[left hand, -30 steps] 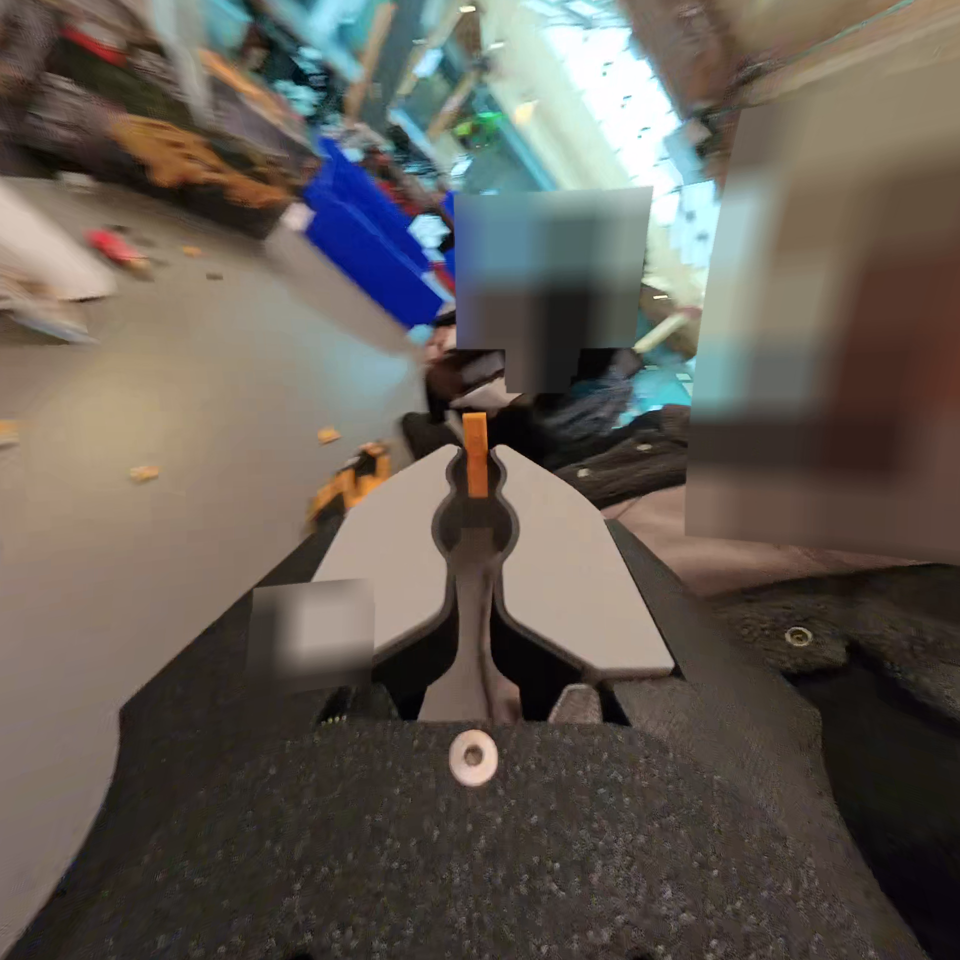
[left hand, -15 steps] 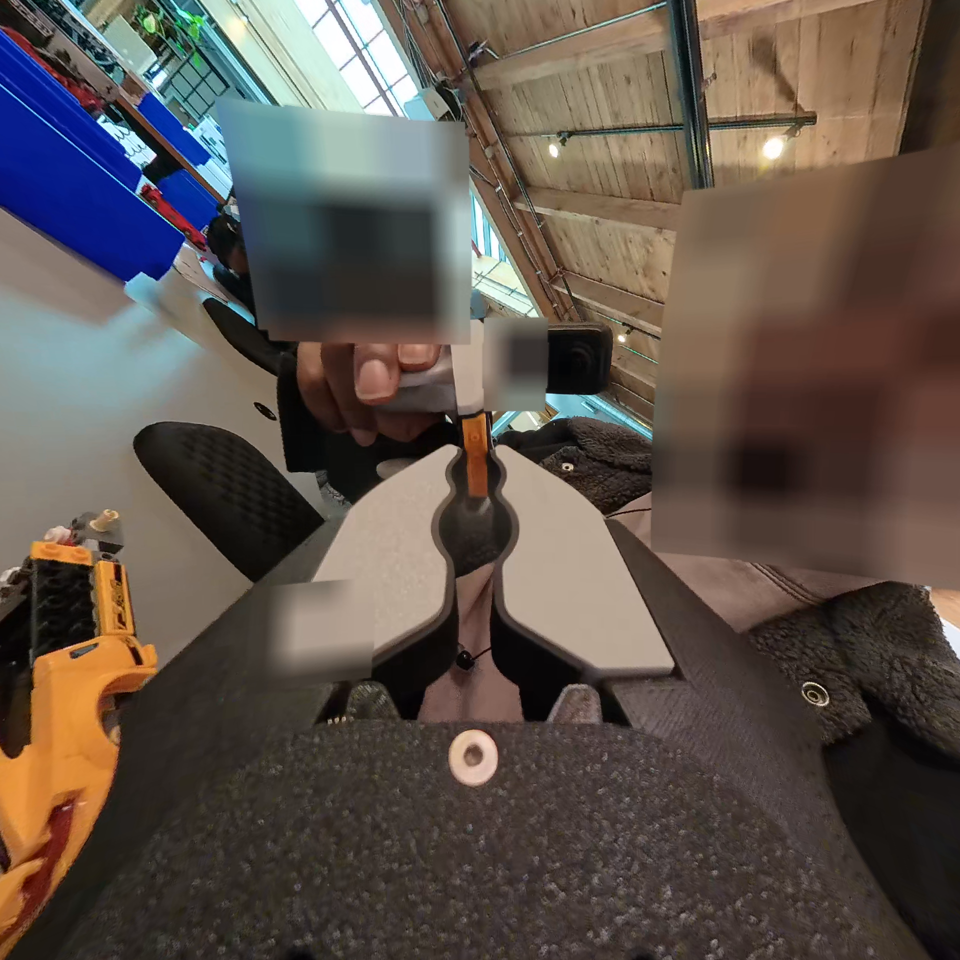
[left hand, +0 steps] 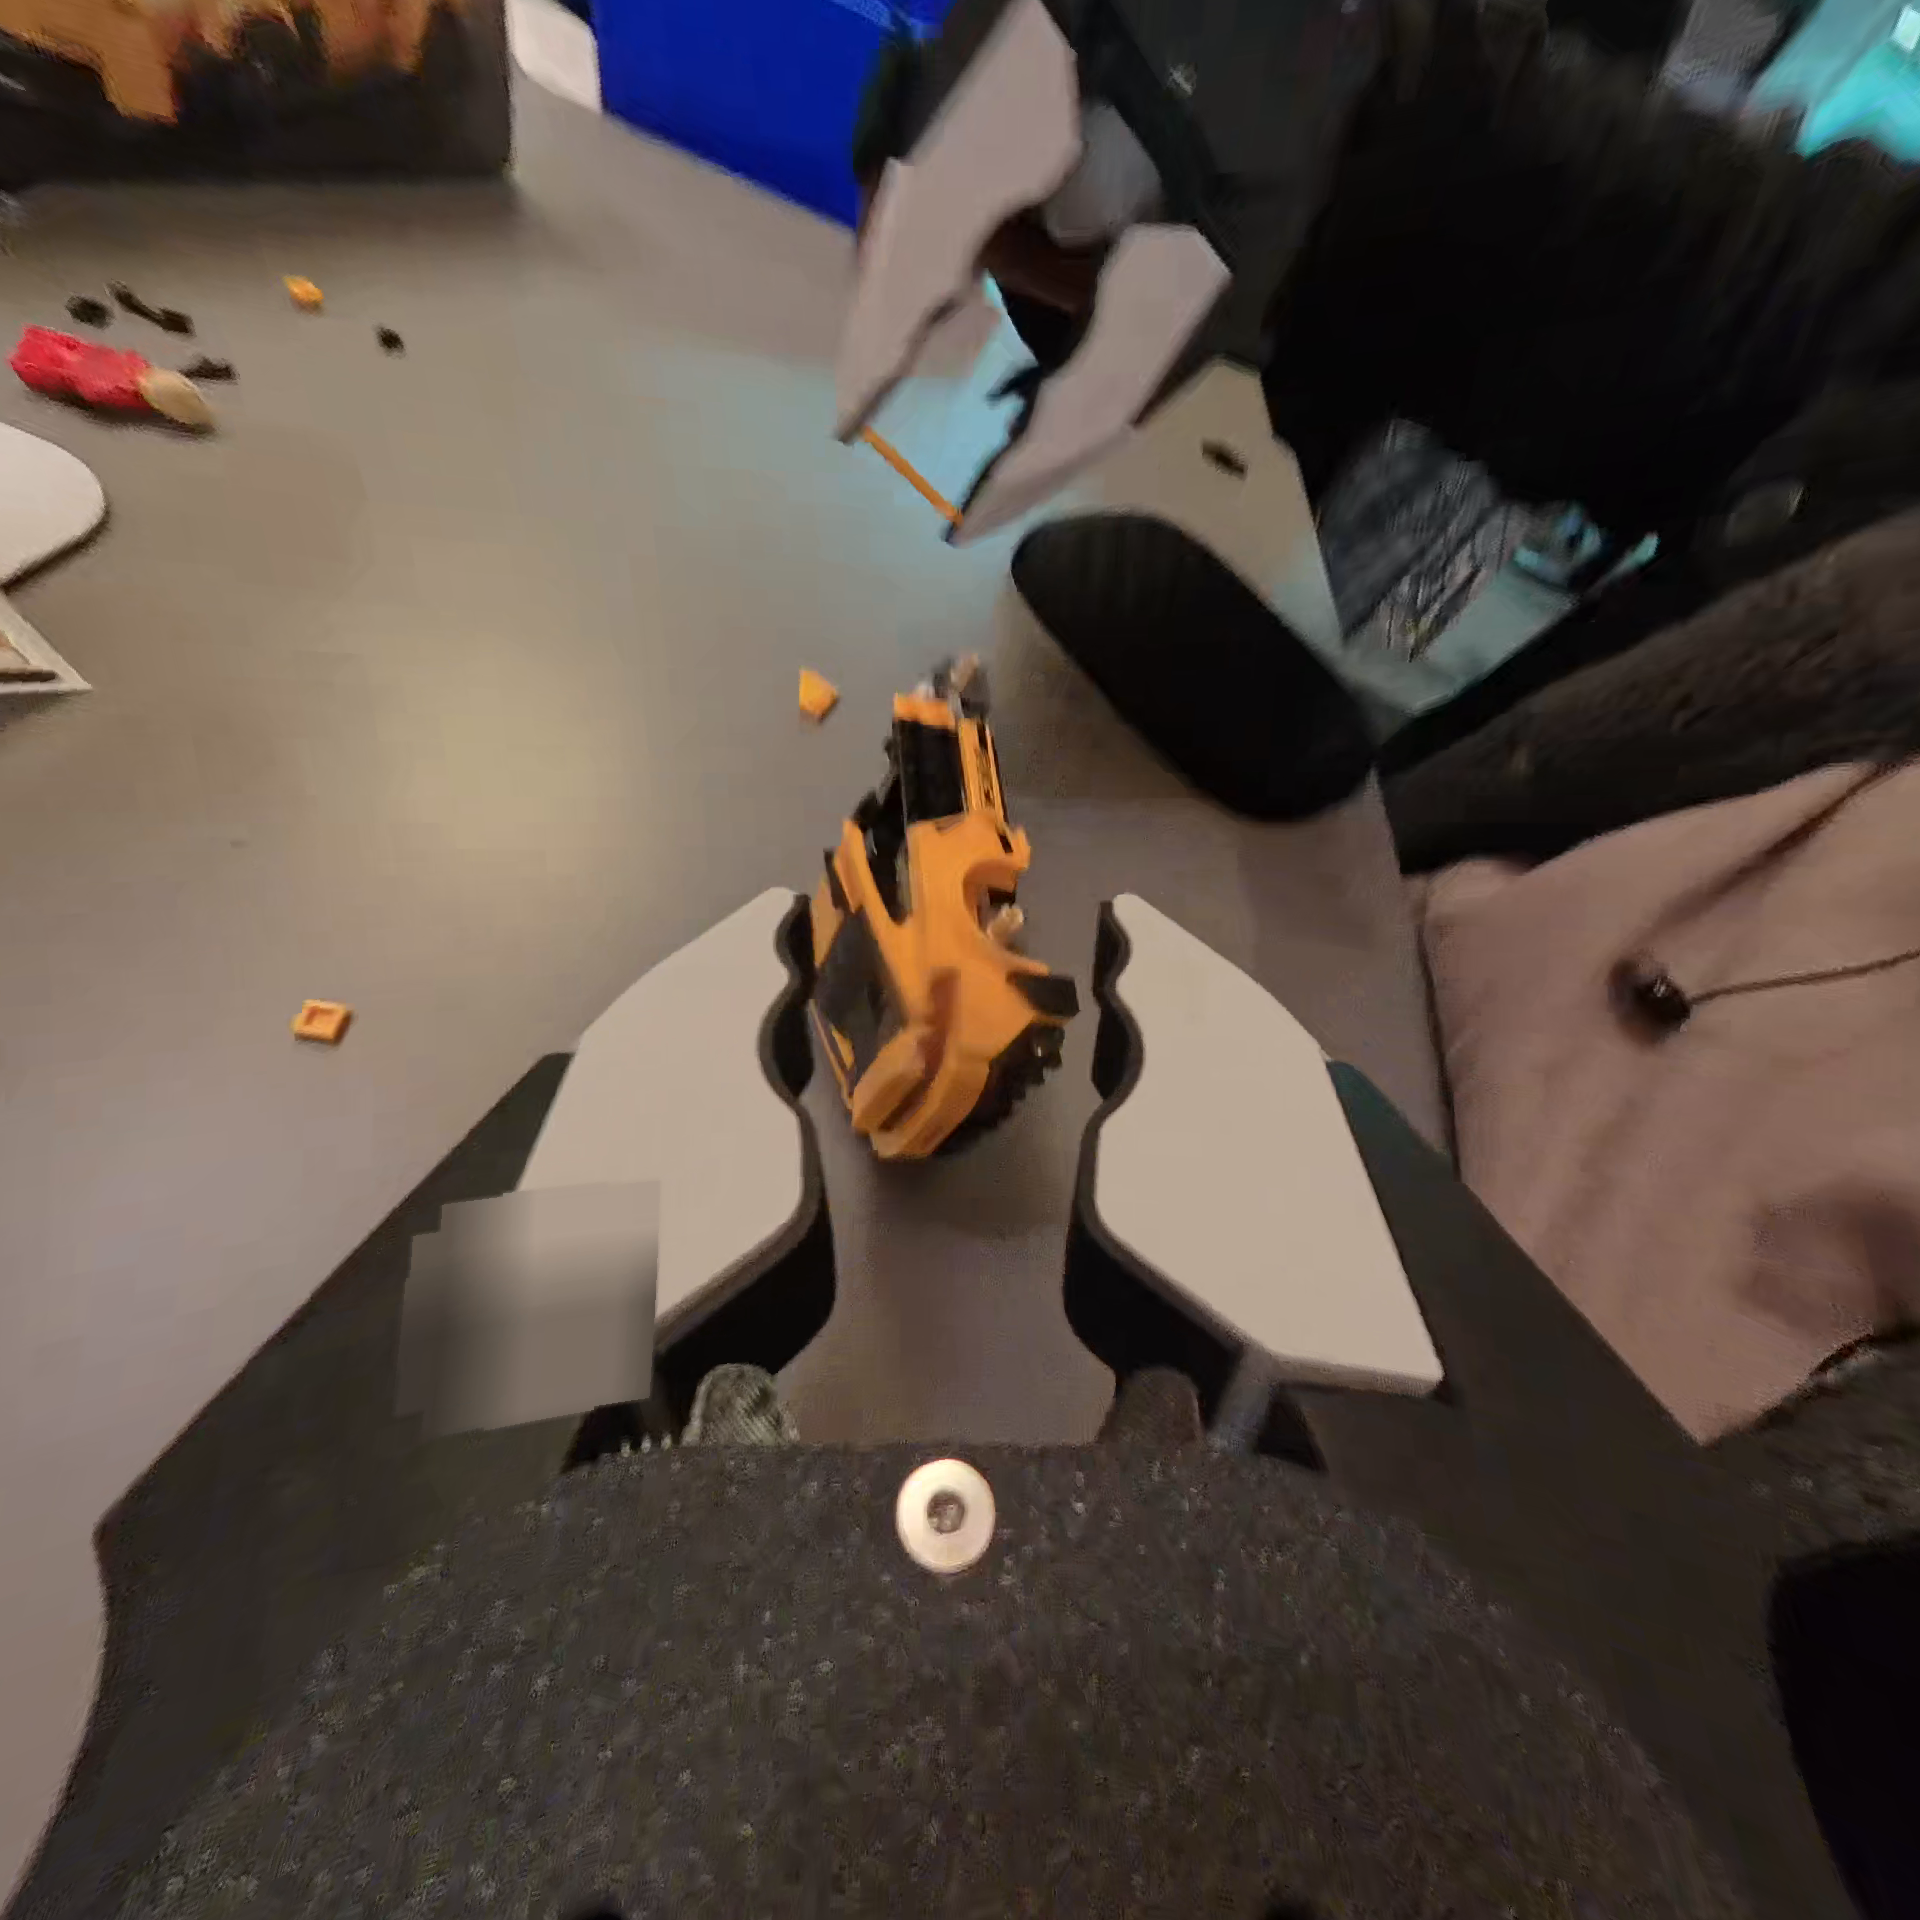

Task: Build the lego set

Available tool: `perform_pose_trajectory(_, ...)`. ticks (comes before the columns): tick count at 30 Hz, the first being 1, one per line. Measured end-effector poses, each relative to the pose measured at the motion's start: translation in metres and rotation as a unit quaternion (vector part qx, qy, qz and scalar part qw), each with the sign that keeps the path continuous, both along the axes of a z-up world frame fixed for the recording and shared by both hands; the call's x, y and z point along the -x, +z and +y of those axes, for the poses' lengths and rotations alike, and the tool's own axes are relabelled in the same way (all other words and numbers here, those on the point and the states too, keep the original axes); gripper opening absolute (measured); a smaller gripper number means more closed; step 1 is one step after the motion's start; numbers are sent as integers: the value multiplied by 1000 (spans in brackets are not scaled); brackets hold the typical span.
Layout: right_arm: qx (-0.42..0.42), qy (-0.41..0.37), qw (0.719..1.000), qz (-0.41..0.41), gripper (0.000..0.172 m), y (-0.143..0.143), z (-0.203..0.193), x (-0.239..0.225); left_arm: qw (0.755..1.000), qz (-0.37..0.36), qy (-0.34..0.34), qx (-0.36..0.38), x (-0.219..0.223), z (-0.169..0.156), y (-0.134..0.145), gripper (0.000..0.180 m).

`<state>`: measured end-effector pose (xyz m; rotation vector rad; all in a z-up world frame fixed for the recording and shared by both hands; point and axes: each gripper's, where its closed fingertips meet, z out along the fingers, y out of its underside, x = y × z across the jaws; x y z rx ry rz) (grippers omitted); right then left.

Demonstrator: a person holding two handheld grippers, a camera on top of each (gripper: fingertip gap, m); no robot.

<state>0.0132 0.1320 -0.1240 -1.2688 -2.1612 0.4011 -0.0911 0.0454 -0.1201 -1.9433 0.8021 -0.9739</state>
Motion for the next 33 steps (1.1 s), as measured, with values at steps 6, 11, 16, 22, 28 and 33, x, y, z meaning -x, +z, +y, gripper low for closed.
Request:
perform_pose_trajectory(6,2,42,992,-122,33,-48,13,0,995,95,-34,-13,-10,-8,-35,74)
perform_pose_trajectory(11,59,51,986,-151,33,-56,12,13,986,156,-42,-28,-11,-8,-57,72)
perform_pose_trajectory(16,59,53,981,-180,33,-74,7,23,984,171,-39,-40,-14,-6,-64,59)
perform_pose_trajectory(22,64,38,983,-165,41,-68,14,28,983,172,-34,-53,-12,-3,-62,46)
perform_pose_trajectory(28,83,5,991,-100,43,-43,18,18,982,175,-37,-56,-12,-4,-63,43)
perform_pose_trajectory(33,89,-17,992,-88,35,-49,17,3,982,168,-57,-57,-17,-10,-63,43)
